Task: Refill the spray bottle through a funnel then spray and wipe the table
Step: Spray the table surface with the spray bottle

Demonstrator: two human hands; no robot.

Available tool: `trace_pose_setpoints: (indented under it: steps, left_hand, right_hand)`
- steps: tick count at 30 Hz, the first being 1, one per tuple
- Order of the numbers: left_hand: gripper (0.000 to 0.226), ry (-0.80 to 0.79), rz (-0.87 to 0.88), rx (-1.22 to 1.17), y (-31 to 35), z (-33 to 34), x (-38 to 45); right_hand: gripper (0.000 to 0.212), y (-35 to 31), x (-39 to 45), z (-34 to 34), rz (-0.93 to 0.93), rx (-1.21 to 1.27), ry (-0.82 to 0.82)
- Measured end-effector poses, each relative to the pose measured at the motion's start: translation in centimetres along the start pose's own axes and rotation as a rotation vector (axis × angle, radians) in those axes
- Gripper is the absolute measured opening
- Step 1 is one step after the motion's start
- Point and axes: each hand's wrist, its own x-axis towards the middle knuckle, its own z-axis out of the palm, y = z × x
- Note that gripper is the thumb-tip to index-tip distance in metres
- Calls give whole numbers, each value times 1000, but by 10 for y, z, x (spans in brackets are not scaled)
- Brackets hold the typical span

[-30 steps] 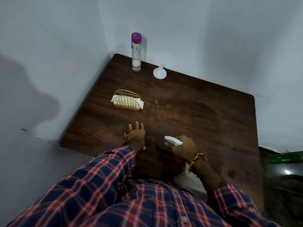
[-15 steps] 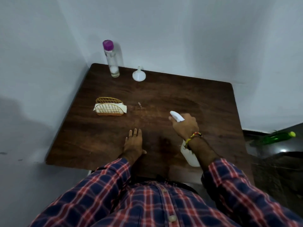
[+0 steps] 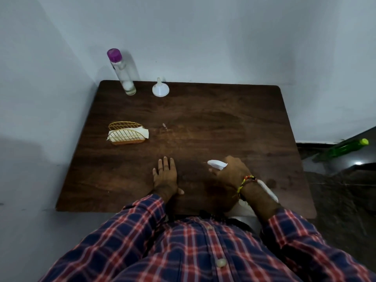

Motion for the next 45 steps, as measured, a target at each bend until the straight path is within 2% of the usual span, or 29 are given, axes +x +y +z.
trace_pose_setpoints:
  steps: [4, 7, 11, 15, 22, 24, 27, 29, 32, 35, 40, 45]
  left_hand:
    - [134, -13, 72, 38, 17, -2, 8]
    - [132, -7, 122, 79, 30, -3, 15]
    - [126, -52, 180, 145, 50, -11, 24]
    - [124, -89, 193, 197, 67, -16, 28]
    - [117, -193, 142, 275, 85, -35, 35]
    - [121, -183, 116, 276, 90, -32, 38]
    - [131, -189, 93, 283, 93, -23, 41]
    - [134, -177, 76, 281, 95, -19, 41]
    - [118, -156, 54, 257, 98, -13, 42]
    - [106, -126, 56, 238, 98, -9, 43]
    - [119, -151, 115, 198, 88, -24, 38]
    - [88, -130, 88, -83, 52, -53, 38]
  right_hand:
    - [51, 11, -1, 6, 75, 58, 45]
    - [51, 20, 4, -7, 115, 159, 91]
    - [50, 30, 8, -46, 245, 382, 359]
    - [50, 38, 16, -77, 301, 373, 440]
    - [55, 57, 6, -74, 269, 236, 252]
    - [53, 62, -4, -68, 210, 201, 185]
    - [49, 72, -15, -47, 145, 2, 72]
    - [47, 76, -20, -31, 167, -87, 1]
    - [54, 86, -22, -12, 279, -90, 22]
    - [56, 94, -23, -7, 292, -93, -5]
    - [52, 70, -23, -14, 149, -144, -68]
    - [57, 25, -6, -9, 73, -147, -4]
